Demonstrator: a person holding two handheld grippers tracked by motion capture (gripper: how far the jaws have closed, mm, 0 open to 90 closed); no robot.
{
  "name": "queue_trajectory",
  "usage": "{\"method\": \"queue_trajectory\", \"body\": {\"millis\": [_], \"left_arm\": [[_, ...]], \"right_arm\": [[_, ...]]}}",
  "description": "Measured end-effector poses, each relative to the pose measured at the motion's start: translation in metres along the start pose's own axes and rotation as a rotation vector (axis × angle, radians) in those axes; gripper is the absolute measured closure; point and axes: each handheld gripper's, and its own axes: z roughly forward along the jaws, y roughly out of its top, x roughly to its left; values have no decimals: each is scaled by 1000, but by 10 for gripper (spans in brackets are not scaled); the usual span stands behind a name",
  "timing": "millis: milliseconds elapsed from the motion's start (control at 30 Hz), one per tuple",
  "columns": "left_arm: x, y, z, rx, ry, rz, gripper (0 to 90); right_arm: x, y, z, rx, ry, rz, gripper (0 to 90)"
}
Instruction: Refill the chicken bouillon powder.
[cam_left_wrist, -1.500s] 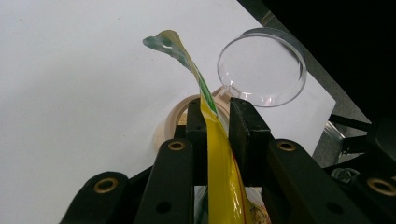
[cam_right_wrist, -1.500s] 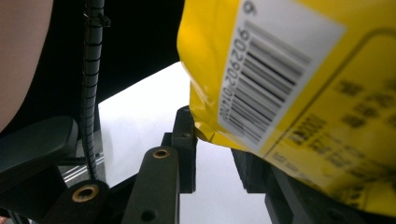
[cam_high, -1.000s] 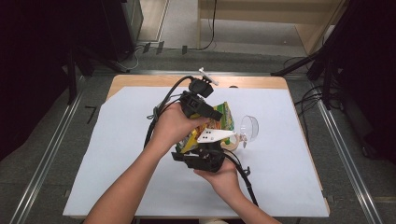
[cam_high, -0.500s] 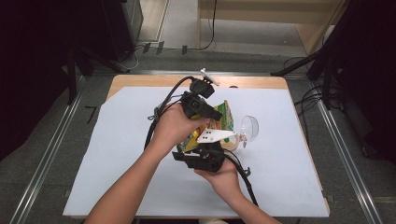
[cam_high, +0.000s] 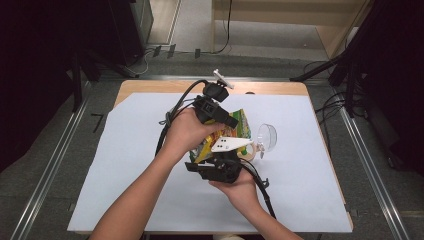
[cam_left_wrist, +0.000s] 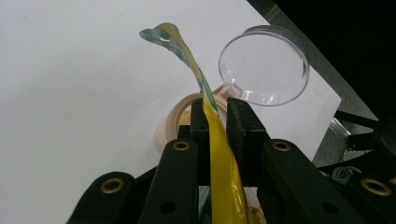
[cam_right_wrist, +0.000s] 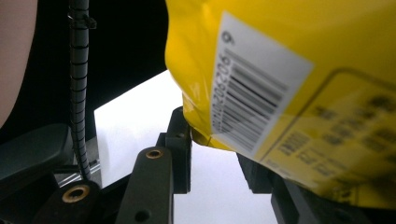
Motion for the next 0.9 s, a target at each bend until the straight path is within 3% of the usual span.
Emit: {"method": "queue_trajectory", "body": {"millis": [300,900], "left_arm": [[1,-2,0,-15,-1,6,808],[1,-3,-2,-12,9,5,805]], "right_arm": [[-2,-1,1,11,-7,-21,700],[0,0,1,7,12,-10,702]]}}
